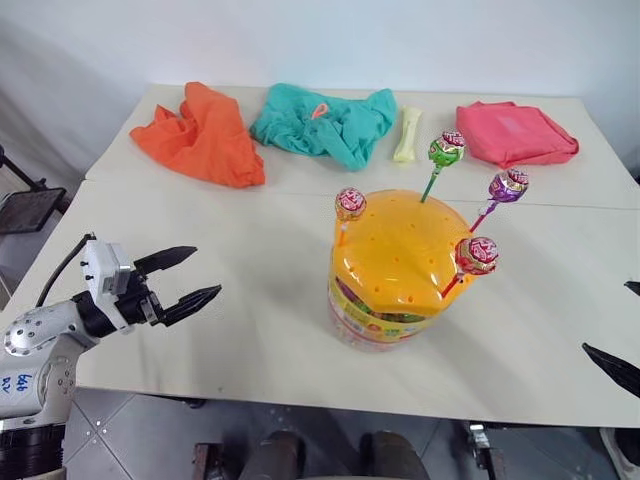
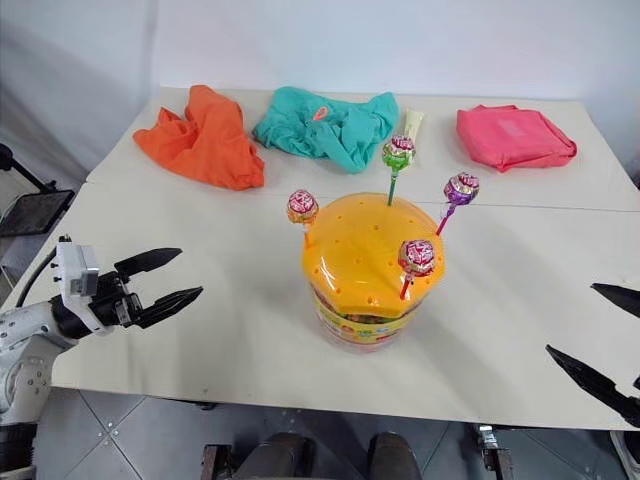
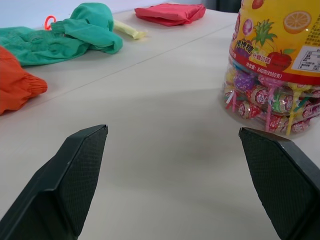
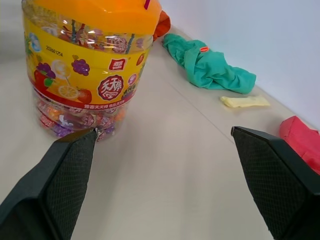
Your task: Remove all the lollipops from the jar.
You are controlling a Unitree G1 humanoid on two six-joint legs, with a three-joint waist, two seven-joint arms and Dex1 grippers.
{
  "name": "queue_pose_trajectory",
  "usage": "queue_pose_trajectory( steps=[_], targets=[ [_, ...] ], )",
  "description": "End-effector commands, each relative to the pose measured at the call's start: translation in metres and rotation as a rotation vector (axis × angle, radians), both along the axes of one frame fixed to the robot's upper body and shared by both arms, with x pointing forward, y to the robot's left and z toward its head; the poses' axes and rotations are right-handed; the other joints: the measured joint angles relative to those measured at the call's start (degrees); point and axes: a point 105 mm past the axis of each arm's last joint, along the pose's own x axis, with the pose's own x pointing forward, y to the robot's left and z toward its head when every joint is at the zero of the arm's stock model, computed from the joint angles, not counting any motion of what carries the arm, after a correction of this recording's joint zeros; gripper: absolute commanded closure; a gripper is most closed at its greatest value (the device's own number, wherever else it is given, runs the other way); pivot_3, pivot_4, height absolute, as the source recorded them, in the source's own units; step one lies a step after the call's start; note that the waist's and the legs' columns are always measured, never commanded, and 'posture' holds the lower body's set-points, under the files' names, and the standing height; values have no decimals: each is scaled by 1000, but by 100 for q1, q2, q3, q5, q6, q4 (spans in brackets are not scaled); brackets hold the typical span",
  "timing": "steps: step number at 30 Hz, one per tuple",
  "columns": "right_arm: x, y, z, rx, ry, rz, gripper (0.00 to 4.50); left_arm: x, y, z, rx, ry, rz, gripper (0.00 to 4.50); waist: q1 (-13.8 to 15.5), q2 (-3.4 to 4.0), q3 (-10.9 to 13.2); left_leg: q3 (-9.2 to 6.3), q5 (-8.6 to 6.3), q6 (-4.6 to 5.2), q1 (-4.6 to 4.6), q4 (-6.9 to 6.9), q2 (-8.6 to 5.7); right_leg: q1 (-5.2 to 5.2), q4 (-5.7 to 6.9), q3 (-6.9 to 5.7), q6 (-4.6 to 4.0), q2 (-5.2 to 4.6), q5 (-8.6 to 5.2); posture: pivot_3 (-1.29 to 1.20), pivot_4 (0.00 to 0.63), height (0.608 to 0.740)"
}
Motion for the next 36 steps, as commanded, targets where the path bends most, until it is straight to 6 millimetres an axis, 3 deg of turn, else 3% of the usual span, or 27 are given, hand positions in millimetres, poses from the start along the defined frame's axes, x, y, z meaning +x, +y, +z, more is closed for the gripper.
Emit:
queue_pose_trajectory(
  steps=[1,5,7,9,13,19,27,30,36],
  targets=[
    [3,6,0,20,-37,18,0,2,-2,5,32,-30,-34,39,2,-2,1,0,1,-1,-1,1,0,-1,-1,-1,0,0,0,0,150,740],
    [4,16,18,200,-90,13,0,3,-7,20,-115,29,-91,39,13,-1,2,-2,1,-1,-2,1,-1,-2,3,0,1,-1,0,0,150,740],
    [-2,25,35,285,-147,43,0,-8,-7,41,-307,128,-224,39,10,-1,4,-3,1,-1,-3,1,-1,-4,15,0,1,-2,0,0,150,740],
    [-5,34,43,340,-149,72,0,-18,-9,52,-343,263,-343,39,-1,-11,10,-8,3,-5,-9,4,6,-7,30,-3,1,0,0,0,150,740],
    [-18,54,67,412,-215,93,0,-4,-22,98,-276,68,-420,39,47,-12,11,-33,7,-9,-10,14,-4,-3,21,-9,1,-1,0,0,150,740],
    [-17,83,73,384,-246,164,0,-8,-97,112,-136,-49,-740,39,12,-15,12,-18,10,-2,-9,8,-11,3,23,-8,8,2,4,0,150,740],
    [-11,86,70,343,-242,172,0,0,-143,120,-135,-207,-817,39,-3,-34,24,1,11,0,-18,9,-3,-8,28,-10,14,35,7,0,150,740],
    [-10,87,68,344,-230,169,0,-7,-153,119,-146,-196,-900,638,2,-34,24,1,11,1,-18,11,-4,-7,29,-8,15,35,7,0,150,740],
    [-10,88,67,345,-234,149,0,-5,-161,119,-140,-183,-920,2524,10,-41,28,0,12,2,-19,14,-5,-7,29,-7,17,35,8,0,150,740]
  ],
)
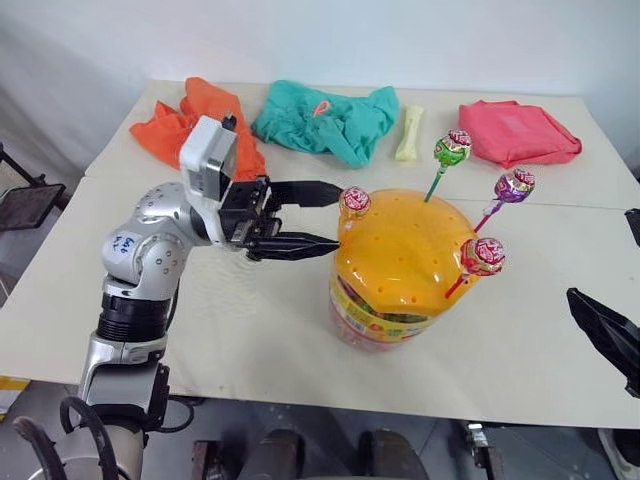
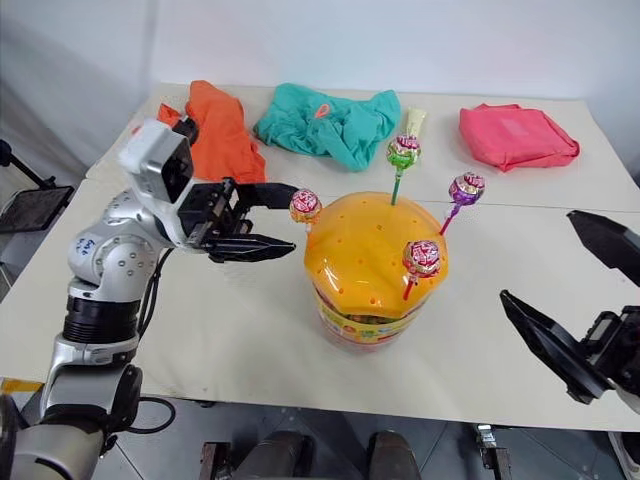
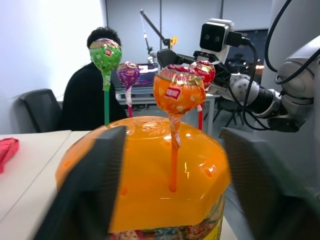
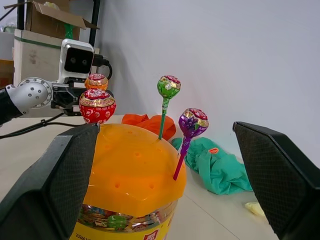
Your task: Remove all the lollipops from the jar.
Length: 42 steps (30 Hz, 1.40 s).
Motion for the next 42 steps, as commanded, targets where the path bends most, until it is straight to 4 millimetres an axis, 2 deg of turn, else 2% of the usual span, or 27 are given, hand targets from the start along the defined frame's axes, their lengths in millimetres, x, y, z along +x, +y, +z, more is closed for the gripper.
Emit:
queue_pose_trajectory(
  steps=[1,6,7,12,16,18,20,22,23,26,30,34,36,39,42],
  targets=[
    [-2,3,2,-3,-12,-8,0,-4,-7,8,5,-45,-25,2810,8,0,0,0,0,0,0,0,-1,0,0,0,0,0,0,0,150,740],
    [-4,0,1,5,-13,-20,0,-4,-17,10,2,-64,-40,4318,13,-2,1,-3,2,3,0,3,-5,3,0,0,3,-3,2,0,150,740],
    [-4,-1,1,8,-14,-22,0,-5,-19,11,-6,-63,-41,4451,11,-3,2,-2,2,3,0,2,-4,2,-1,0,3,-3,2,0,150,740],
    [-4,-4,1,25,-15,-25,0,-5,-10,35,-136,58,-70,4451,15,-5,3,-3,2,4,-1,4,-5,3,-1,0,5,-3,2,0,150,740],
    [-2,-2,1,49,-12,-7,0,31,43,66,-403,265,85,4451,-4,-6,3,-4,3,3,-1,5,-1,1,1,0,6,-2,3,0,150,740],
    [-1,-2,2,51,-15,2,0,46,71,64,-439,317,205,4451,-42,-6,4,-3,4,0,2,3,2,-4,2,0,7,-1,2,0,150,740],
    [1,1,0,30,-13,23,0,67,105,32,-328,366,464,4451,-98,-5,3,1,4,0,10,-7,2,-7,7,-1,9,7,1,0,150,740],
    [2,3,-4,-16,-3,41,0,81,134,-19,-89,448,720,4451,-150,-2,1,0,4,0,21,-16,0,-8,10,-1,9,14,1,0,150,740],
    [3,3,-7,-49,5,48,0,80,148,-41,4,457,809,4451,-160,-2,1,0,4,0,27,-22,-1,-10,10,0,9,18,1,0,150,740],
    [9,-5,-16,-140,43,70,0,62,193,-104,215,636,1022,4451,-150,-5,3,-4,3,1,22,-27,-6,-27,13,47,9,9,1,0,150,740],
    [17,-8,-23,-182,120,120,0,29,224,-160,376,822,1168,4451,-57,-42,19,-17,2,2,-10,-15,-14,-72,44,115,9,-18,1,0,150,740],
    [25,-10,-29,-224,184,136,0,14,227,-180,393,871,1181,4451,23,-33,16,-16,3,-3,-9,-13,-18,-81,33,151,7,-18,0,0,150,740],
    [25,-7,-28,-225,219,170,0,13,226,-185,380,872,1188,4451,6,-20,8,-7,3,-3,-8,-18,-17,-82,28,157,7,-17,0,0,150,740],
    [20,0,-32,-223,319,233,0,15,224,-183,347,822,1182,3700,14,3,-6,-1,3,-3,-5,-22,-16,-84,25,157,7,-17,0,0,150,740],
    [26,2,-17,-135,275,210,0,17,226,-160,242,640,1146,2837,8,3,-6,1,5,-7,-5,-21,-13,-83,24,155,7,-17,0,0,150,740]
  ],
)
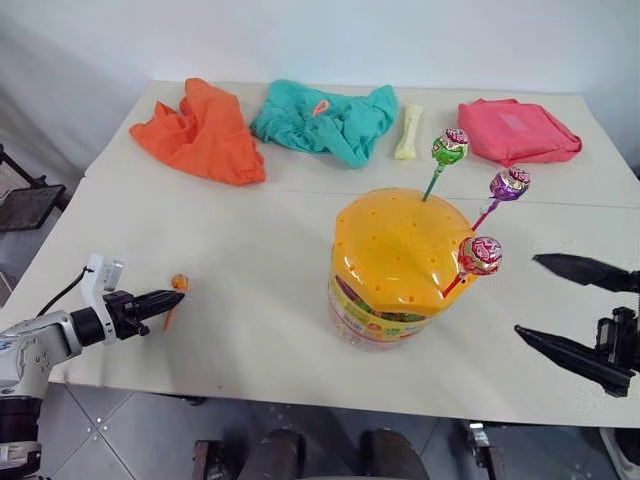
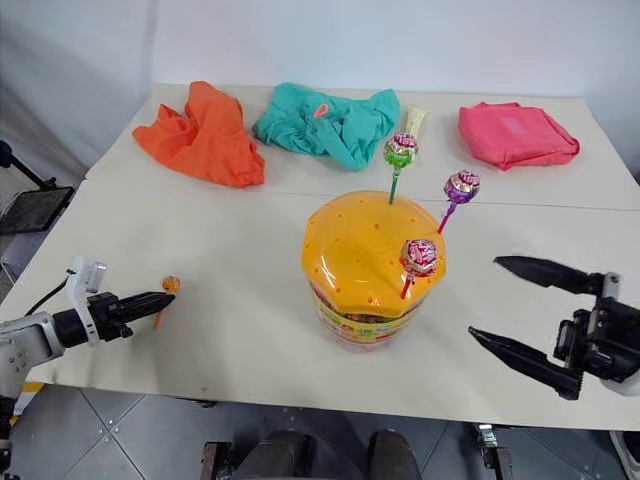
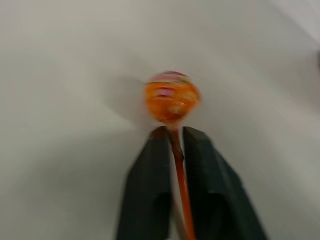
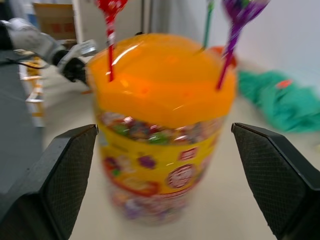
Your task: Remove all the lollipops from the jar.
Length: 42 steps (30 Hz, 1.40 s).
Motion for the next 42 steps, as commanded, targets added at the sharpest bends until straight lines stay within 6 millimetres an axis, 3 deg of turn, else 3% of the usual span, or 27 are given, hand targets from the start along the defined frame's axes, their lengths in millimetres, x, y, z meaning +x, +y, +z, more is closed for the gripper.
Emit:
queue_pose_trajectory(
  steps=[1,4,8,10,14,20,23,34,39,42],
  targets=[
    [2,5,21,77,-53,-21,0,-1,11,20,30,-178,-13,2503,-7,-6,3,3,1,-1,0,2,0,0,-1,0,0,0,0,0,150,740],
    [10,6,25,86,-35,-36,0,-2,10,49,-3,-287,-65,1603,-11,-28,16,2,4,-8,-3,2,9,-2,-5,-5,0,4,0,0,150,740],
    [24,7,36,133,-39,-44,0,-13,-15,93,-42,-438,-250,1603,-15,-37,21,3,3,-6,-8,1,7,-7,-8,-3,0,3,0,0,150,740],
    [33,13,41,146,-32,-25,0,-22,-39,118,-77,-578,-366,1603,-15,-37,22,3,3,-5,-9,1,6,-7,-10,-4,0,1,0,0,150,740],
    [49,25,48,184,2,-8,0,-33,-74,150,-195,-729,-504,1603,-22,-38,22,1,3,-5,-14,2,6,-8,-14,-10,0,0,0,0,150,740],
    [58,44,51,173,51,48,0,-44,-105,164,-278,-728,-676,1603,-53,-40,23,1,3,-5,-22,4,8,-15,-7,-17,1,7,1,0,150,740],
    [59,47,48,149,72,73,626,-46,-117,172,-302,-762,-735,1562,-64,-43,26,2,2,-3,-23,4,6,-18,19,-18,1,7,1,0,150,740],
    [51,33,60,268,58,106,4408,-53,-140,176,-351,-764,-874,1562,-49,-44,26,0,2,-3,-38,15,5,-23,20,-21,2,8,1,0,150,740],
    [52,1,90,394,-48,23,4480,-50,-150,171,-349,-756,-944,1562,-41,-44,26,0,3,-2,-57,27,2,-37,24,-25,4,9,2,0,150,740],
    [57,-35,97,414,-62,-150,4480,-50,-152,170,-332,-755,-980,1562,-26,-44,26,1,3,-2,-78,35,2,-57,38,-25,4,11,2,0,150,740]
  ],
)
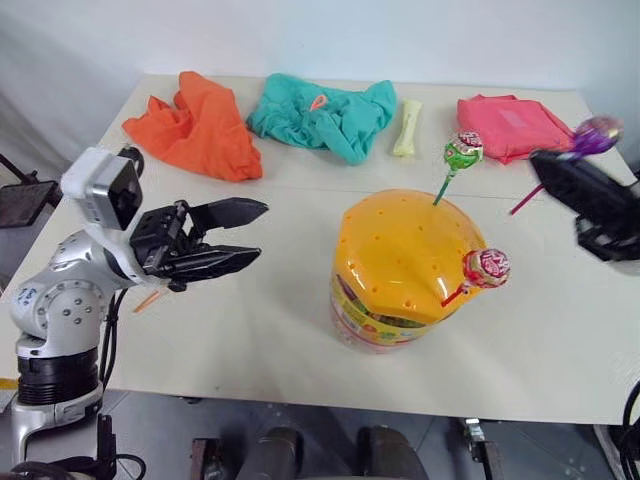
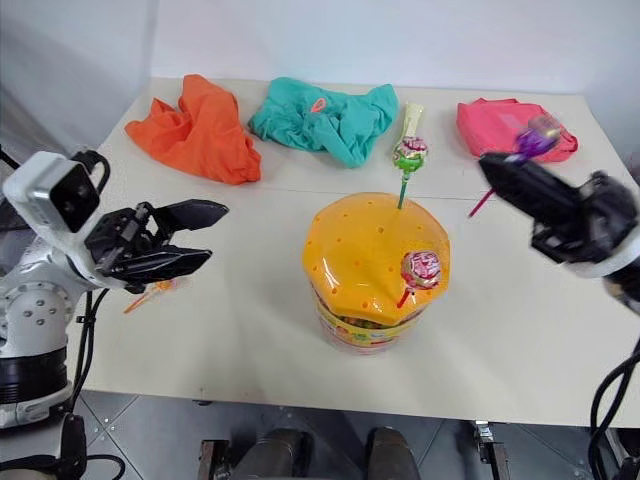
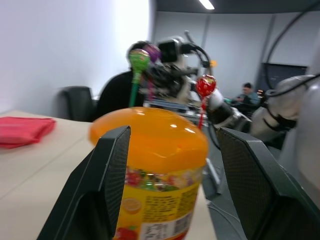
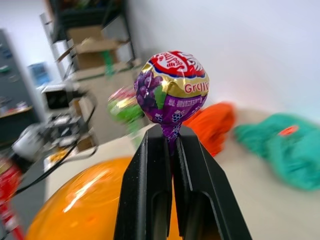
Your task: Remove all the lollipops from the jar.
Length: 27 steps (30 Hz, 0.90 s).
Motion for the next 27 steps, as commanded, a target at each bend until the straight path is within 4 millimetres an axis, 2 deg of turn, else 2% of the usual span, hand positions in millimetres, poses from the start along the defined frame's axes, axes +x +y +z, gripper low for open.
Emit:
queue_pose_trajectory(
  steps=[1,2,4,5,7,9,11,14,18,21,24,25,27],
  targets=[
    [2,-48,8,-25,-2,-233,4480,-3,0,3,37,-58,-28,1562,8,0,0,2,0,0,0,0,-1,-1,5,0,0,0,0,0,150,740],
    [8,-64,-7,-105,66,-323,4480,-3,0,1,57,-62,-36,1562,23,0,0,2,0,1,1,0,-2,-3,13,-1,0,0,0,0,150,740],
    [15,-93,-52,-367,199,-466,4480,-4,1,-5,103,-72,-53,1562,26,-1,-1,1,0,3,2,-3,-5,-6,24,-3,-1,3,0,0,150,740],
    [16,-108,-81,-528,288,-537,4480,-4,1,-7,124,-71,-64,1562,19,-2,0,2,0,4,1,-3,-7,-8,26,-3,-1,5,0,0,150,740],
    [16,-134,-121,-751,417,-667,4480,-6,2,-10,150,-63,-85,1562,6,-3,0,24,-1,8,-2,-8,-11,-27,33,6,0,30,0,0,150,740],
    [16,-152,-144,-878,503,-764,4480,-6,4,-13,172,-59,-96,1562,-19,0,1,56,1,12,-2,-10,-9,-41,39,9,0,31,0,0,150,740],
    [14,-160,-165,-1014,541,-779,4480,-6,4,-14,175,-66,-98,1562,-94,7,-1,80,3,14,0,-8,-4,-48,40,15,3,26,2,0,150,740],
    [10,-160,-188,-953,594,-734,4480,-7,4,-13,166,-79,-102,1562,-155,7,-1,93,4,10,6,-8,15,-48,40,18,4,34,2,0,150,740],
    [7,-161,-195,-949,592,-686,3452,-8,3,-14,174,-80,-103,1562,-136,8,-1,95,4,9,9,-7,20,-48,40,21,4,41,2,0,150,740],
    [4,-157,-187,-885,548,-629,2388,-8,4,-14,175,-80,-97,1562,-116,7,-1,94,4,10,8,-3,17,-48,40,24,6,38,3,0,150,740],
    [0,-133,-154,-726,343,-473,1422,-7,5,-15,173,-70,-78,1562,-101,7,-1,82,4,9,5,-2,15,-46,38,27,6,33,3,0,150,740],
    [-2,-128,-146,-693,293,-441,1422,-7,6,-15,172,-67,-74,1562,-109,7,-1,82,4,9,5,-3,15,-45,37,26,6,33,3,0,150,740],
    [-9,-107,-114,-595,168,-342,1422,-4,10,-19,171,-39,-52,1562,-118,9,-1,85,4,9,5,-2,15,-45,36,24,7,33,4,0,150,740]
  ],
)
